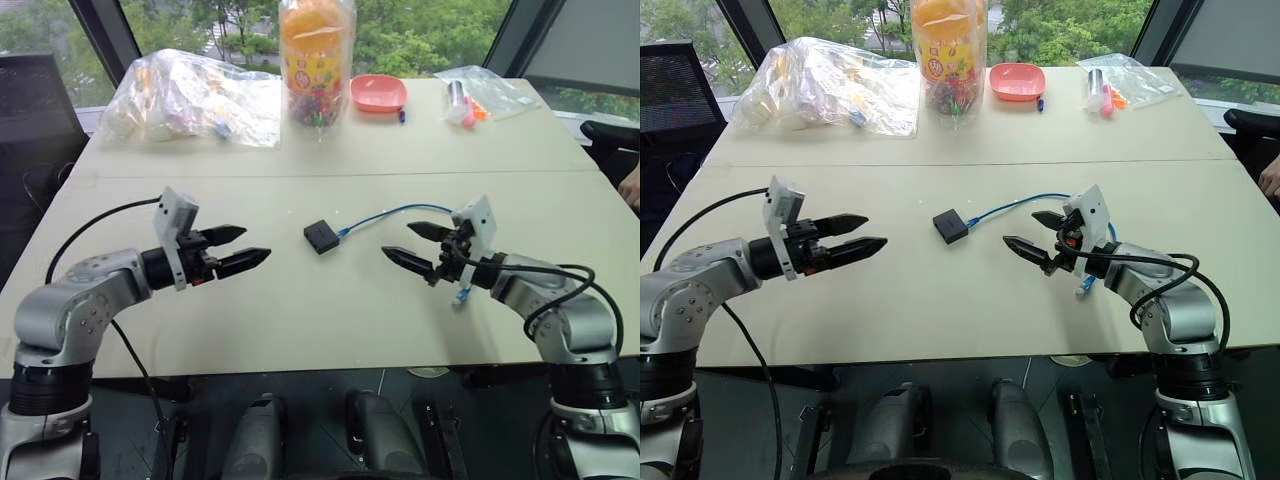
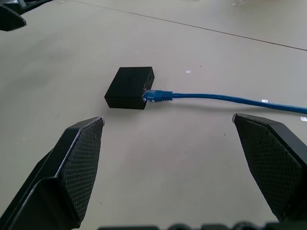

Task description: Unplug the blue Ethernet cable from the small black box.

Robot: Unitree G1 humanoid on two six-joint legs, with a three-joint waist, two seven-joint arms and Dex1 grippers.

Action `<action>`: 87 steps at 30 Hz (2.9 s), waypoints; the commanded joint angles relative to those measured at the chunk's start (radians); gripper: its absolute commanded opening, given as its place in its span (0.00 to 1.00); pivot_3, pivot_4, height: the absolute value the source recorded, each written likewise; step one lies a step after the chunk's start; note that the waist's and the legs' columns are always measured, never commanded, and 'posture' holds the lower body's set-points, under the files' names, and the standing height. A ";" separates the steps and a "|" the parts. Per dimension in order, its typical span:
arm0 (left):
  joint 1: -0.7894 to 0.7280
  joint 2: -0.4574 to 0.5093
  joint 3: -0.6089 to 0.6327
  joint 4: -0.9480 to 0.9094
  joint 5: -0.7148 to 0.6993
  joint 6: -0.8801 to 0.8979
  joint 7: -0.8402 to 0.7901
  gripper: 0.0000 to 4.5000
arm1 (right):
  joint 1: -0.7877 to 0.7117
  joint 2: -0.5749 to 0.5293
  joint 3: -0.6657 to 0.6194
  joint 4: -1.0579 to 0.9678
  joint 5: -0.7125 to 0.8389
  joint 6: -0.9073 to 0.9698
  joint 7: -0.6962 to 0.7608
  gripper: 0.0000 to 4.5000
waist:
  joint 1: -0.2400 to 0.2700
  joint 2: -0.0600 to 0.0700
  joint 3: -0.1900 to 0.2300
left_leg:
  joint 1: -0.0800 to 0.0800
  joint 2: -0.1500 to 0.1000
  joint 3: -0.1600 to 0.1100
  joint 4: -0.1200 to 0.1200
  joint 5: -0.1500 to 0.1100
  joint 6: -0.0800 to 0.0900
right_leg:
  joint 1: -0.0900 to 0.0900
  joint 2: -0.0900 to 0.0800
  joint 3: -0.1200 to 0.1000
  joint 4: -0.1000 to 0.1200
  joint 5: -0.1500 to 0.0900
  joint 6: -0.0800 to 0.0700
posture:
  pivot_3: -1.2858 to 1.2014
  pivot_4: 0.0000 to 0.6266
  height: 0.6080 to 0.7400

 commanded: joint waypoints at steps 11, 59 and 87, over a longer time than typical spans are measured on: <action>-0.028 0.047 -0.019 0.042 0.037 -0.045 -0.068 0.99 | -0.032 -0.044 0.036 0.001 -0.066 -0.061 0.038 1.00 | 0.000 0.000 0.000 | 0.000 0.000 0.000 0.000 0.000 0.000 | 0.000 0.000 0.000 0.000 0.000 0.000 | 0.52 0.24 1.00; 0.155 0.164 0.110 -0.117 -0.030 -0.028 -0.113 1.00 | -1.000 0.376 0.586 1.510 -0.938 -0.887 0.249 0.01 | -0.036 -0.001 -0.001 | 0.019 0.006 0.000 -0.001 0.001 -0.004 | 0.008 0.003 0.002 0.015 -0.001 -0.009 | 0.52 0.24 1.00; -0.942 -0.392 -0.136 1.408 0.389 -0.545 -0.358 1.00 | -0.457 0.066 0.397 0.590 -1.060 -0.958 -0.472 0.01 | -0.026 -0.002 0.001 | -0.002 0.001 0.002 0.000 0.006 -0.008 | -0.010 0.005 0.003 0.015 0.001 -0.001 | 0.52 0.24 1.00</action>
